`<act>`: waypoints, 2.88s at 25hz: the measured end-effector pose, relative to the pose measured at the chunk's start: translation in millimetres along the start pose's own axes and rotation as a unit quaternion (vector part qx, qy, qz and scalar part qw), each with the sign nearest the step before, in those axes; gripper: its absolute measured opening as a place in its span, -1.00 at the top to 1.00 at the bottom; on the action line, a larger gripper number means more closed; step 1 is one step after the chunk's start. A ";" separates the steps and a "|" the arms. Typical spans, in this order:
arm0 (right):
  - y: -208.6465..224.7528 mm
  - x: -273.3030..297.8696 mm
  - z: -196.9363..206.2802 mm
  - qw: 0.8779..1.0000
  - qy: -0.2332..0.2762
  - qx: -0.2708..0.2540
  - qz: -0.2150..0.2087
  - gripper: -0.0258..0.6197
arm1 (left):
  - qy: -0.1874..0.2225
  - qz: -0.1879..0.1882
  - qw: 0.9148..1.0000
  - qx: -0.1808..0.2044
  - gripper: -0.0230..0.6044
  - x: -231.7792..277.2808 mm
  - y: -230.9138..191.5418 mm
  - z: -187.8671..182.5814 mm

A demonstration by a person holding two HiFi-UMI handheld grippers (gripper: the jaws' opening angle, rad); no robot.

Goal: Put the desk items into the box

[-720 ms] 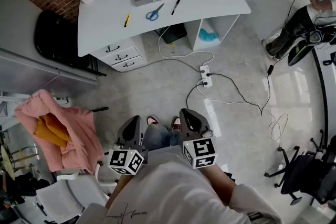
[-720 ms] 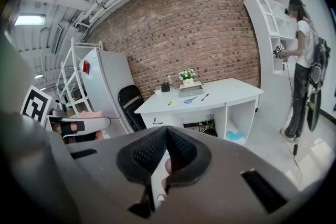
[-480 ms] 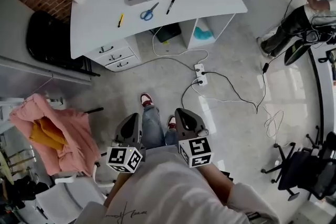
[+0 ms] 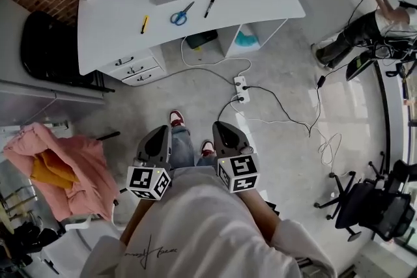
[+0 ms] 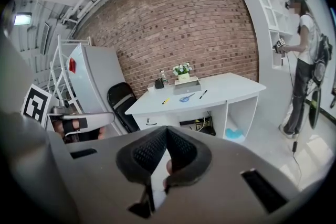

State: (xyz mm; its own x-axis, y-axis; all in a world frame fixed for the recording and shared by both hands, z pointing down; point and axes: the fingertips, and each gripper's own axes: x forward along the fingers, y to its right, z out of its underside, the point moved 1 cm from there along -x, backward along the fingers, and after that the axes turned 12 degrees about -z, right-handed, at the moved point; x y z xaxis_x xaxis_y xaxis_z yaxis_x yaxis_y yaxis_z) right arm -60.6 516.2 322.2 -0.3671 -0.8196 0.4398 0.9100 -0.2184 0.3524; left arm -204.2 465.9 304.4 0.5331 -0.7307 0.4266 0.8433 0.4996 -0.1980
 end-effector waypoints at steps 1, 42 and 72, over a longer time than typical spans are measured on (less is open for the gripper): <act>1.6 7.0 -5.4 1.000 0.002 -0.001 0.000 0.84 | 0.001 0.001 1.000 0.001 0.91 6.1 -4.6 -4.0; 30.2 194.3 -156.5 0.995 0.018 -0.035 0.087 0.84 | 0.006 0.071 0.997 0.004 0.91 160.1 -160.5 -128.4; 175.8 277.0 -241.9 0.999 0.003 -0.025 0.048 0.84 | -0.026 -0.008 0.999 0.018 0.91 315.8 -163.0 -184.3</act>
State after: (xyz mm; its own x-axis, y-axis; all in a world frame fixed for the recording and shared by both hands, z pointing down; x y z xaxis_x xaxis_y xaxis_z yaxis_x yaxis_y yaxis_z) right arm 44.3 122.6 306.2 -0.2759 -0.8413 0.4648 0.9497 -0.1640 0.2669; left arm -160.7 68.0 308.8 0.5150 -0.7139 0.4744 0.8478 0.5059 -0.1591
